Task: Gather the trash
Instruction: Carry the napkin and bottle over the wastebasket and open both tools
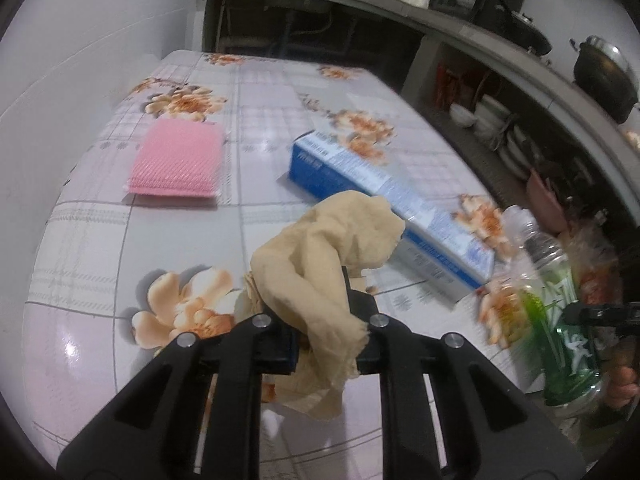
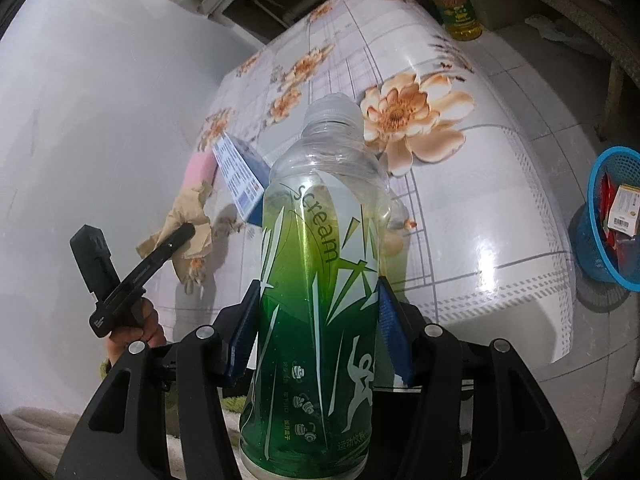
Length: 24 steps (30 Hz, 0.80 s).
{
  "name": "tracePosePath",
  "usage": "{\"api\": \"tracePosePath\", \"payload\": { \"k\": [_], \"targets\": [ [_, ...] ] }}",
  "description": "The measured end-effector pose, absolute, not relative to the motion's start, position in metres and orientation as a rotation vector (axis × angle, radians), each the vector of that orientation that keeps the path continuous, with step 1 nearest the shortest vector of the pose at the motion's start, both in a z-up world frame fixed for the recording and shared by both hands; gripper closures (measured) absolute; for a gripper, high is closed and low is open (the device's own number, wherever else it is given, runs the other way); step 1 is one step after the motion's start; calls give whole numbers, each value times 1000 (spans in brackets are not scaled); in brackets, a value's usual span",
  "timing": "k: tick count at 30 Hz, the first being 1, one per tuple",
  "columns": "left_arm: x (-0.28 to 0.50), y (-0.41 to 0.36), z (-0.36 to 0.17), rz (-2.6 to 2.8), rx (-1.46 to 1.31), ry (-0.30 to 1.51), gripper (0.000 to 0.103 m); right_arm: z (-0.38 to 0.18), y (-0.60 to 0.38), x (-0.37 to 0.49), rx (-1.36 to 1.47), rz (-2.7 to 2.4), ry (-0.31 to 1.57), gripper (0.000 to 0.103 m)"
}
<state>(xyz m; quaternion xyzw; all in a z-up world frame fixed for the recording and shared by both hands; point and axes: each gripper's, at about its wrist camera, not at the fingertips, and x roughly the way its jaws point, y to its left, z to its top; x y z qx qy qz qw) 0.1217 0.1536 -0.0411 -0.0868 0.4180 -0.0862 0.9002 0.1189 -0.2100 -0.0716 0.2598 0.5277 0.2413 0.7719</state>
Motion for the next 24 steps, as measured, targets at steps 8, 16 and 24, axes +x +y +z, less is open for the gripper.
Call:
{"api": "tracePosePath", "payload": {
  "k": [8,16,24],
  "targets": [
    [123,129,-17,-258,-195,822,89,-66,-226,114,596,522,1100,49],
    [132,76,14,-381,-148,781,89,-67,-248,104,657,513,1055,49],
    [146,-13,38,-572,-69,764,89,-58,-325,76,748,377,948,49]
  ]
}}
